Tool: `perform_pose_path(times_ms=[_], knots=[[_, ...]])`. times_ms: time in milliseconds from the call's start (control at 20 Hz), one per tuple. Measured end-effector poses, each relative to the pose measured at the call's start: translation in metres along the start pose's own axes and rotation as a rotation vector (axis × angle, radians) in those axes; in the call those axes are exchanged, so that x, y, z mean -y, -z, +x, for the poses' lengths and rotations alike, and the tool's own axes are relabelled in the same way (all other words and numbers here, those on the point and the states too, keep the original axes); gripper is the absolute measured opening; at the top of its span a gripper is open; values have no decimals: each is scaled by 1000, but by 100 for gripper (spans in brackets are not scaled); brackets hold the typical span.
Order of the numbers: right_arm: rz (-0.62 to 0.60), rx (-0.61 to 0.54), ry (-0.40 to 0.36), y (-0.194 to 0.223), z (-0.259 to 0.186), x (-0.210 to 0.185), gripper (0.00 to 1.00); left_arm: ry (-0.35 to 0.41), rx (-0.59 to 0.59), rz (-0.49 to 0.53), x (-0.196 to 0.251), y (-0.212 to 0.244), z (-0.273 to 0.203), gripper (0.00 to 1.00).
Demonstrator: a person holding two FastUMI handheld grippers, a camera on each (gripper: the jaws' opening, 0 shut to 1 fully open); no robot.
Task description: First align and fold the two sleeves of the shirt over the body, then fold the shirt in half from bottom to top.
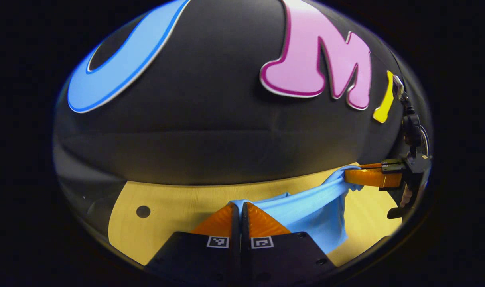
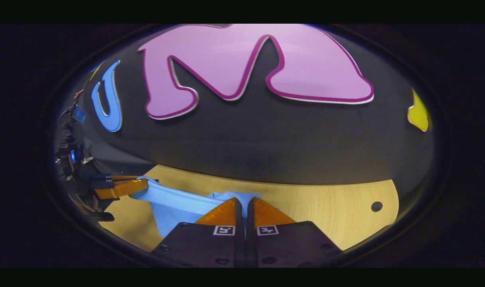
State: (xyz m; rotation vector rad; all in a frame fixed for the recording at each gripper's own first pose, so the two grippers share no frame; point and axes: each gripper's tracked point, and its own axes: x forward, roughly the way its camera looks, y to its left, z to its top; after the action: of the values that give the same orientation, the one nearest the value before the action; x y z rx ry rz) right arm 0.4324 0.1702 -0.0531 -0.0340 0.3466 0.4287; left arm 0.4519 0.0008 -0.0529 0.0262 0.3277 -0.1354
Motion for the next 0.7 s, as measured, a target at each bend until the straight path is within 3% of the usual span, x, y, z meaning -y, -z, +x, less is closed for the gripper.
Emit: perform_pose_path(times_ms=[50, 100, 200, 250, 300, 400, 450, 500, 550, 650, 700], knots=[[-9, 1, 11, 6, 11, 4, 0, 1, 6, -1, -1, 3, 13, 6], [-30, -1, 32, 15, 28, 11, 5, -4, 10, 5, -3, 8, 28, 6], [-61, -16, 58, 31, 46, 14, 4, -27, 15, 7, -10, 21, 55, 6], [-74, -26, 76, 38, 52, 12, 11, -39, 19, 4, -12, 26, 65, 5], [-86, -40, 98, 42, 51, 10, 0, -51, 17, 4, -14, 31, 74, 5], [-98, -60, 127, 50, 57, 4, 0, -101, -7, 35, -14, 38, 77, 6], [-109, -64, 147, 51, 61, 3, 8, -132, -29, 61, -16, 44, 81, 9], [-117, -65, 151, 54, 63, -1, 17, -162, -51, 77, -19, 50, 78, 14], [-120, -61, 163, 57, 60, 0, 18, -171, -56, 64, -19, 58, 75, 41], [-131, -35, 167, 61, 44, 6, 70, -177, 1, 13, -16, 55, 59, 97], [-134, -14, 186, 58, 33, 9, 96, -198, 36, 2, -19, 52, 47, 96]])
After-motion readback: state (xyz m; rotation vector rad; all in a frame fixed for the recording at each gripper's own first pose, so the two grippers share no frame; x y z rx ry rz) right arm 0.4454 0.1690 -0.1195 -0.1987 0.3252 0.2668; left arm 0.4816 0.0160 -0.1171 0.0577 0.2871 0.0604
